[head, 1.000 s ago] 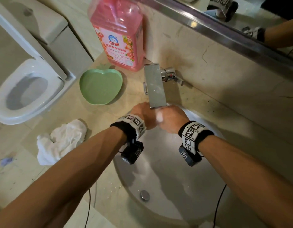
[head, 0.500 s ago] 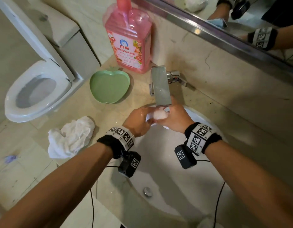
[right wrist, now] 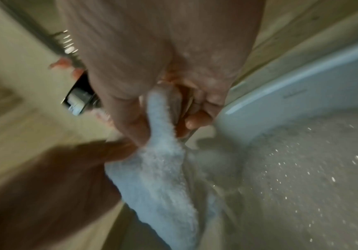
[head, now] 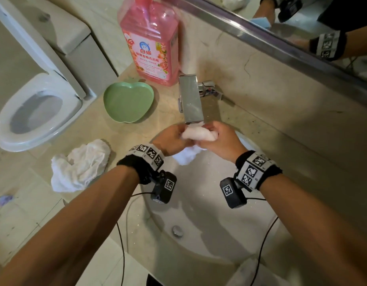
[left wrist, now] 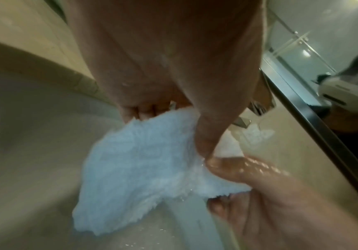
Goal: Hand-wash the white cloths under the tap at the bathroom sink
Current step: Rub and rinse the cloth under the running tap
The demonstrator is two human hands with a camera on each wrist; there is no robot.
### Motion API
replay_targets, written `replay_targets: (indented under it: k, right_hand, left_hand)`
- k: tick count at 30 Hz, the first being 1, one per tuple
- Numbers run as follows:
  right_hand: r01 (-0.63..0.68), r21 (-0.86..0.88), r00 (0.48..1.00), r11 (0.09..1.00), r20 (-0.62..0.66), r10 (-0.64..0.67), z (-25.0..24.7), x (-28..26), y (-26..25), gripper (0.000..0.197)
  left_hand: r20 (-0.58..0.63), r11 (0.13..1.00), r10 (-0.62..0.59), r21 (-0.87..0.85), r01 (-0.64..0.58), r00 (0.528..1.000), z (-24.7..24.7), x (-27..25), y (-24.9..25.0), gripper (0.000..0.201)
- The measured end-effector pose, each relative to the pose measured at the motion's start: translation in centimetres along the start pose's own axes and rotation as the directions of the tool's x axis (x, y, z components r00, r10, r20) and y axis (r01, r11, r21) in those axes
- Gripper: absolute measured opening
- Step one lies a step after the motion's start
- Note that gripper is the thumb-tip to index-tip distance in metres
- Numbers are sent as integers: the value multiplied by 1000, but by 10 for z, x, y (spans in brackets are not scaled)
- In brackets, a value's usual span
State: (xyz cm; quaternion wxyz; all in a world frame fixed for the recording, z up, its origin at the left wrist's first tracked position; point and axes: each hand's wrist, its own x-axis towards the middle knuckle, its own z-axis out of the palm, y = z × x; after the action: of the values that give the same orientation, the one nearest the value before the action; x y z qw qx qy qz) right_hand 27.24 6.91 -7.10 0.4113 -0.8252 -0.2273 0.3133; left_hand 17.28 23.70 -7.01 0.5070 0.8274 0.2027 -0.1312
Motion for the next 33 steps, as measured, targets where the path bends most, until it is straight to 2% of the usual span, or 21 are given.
replay_targets:
  k: [2,5,7,9,11,12,13,15,19,22,23,26,28,30,31,33]
  right_hand:
    - [-77,160,996,984,55,69,-9,0,5,43]
    - [-89,146,992,985,106,74,-10,-2,6,25]
    - [-91,181,987,979,150,64,-5,-1,2,28]
    - [-104,225,980,969,188,61,0,2,-2,42]
    - [-95,166,975,982,212,59,3,3,-4,61]
    - [-74,102,973,992,224,49,4,4,-4,70]
    - [-47,37,971,998,237,37,4,4,-4,76]
    - [1,-53,966,999,258,12,1,4,-3,76]
    - [61,-29,968,998,245,-52,-3,6,-6,67]
    - [101,-53,984,993,154,-92,-3,12,-5,41]
    - [116,-51,986,992,128,-109,-3,13,-4,33]
    - [134,-23,989,991,73,-132,-5,14,-2,47]
    - [126,-10,991,992,54,-125,-8,14,-1,49]
    - [129,-45,991,991,49,-127,-9,13,-2,49]
    - [130,-62,990,990,52,-127,-9,13,-4,48]
    - [101,-45,990,994,101,-96,-11,12,-6,42]
  left_hand:
    - [27,974,7,-226,-1,1000,-3,-2,4,40]
    - [1,923,44,-383,-40,999,-3,-8,8,26]
    - [-30,911,45,-409,-54,999,-4,-10,13,21]
    - [-43,904,19,-427,-36,999,-8,-9,13,24]
    - [-48,925,-38,-379,17,998,-14,-9,8,45]
    - [-59,953,-63,-300,43,996,-17,-9,3,49]
    - [-82,980,-80,-188,63,993,-19,-9,-4,48]
    - [-153,998,-64,5,66,986,-22,-12,-16,41]
    - [-222,1000,-3,-14,0,975,-28,-21,-26,26]
    - [-164,994,47,-89,-63,985,-32,-23,-27,16]
    - [-125,989,45,-138,-62,991,-33,-24,-26,21]
    - [45,953,7,-304,7,999,-37,-27,-23,40]
    - [141,896,-57,-429,113,988,-36,-25,-19,25]
    - [175,824,-152,-521,222,973,-31,-21,-12,10]
    - [146,851,-179,-473,227,973,-29,-17,-9,11]
    - [34,979,-157,-127,160,987,-24,-6,-11,19]
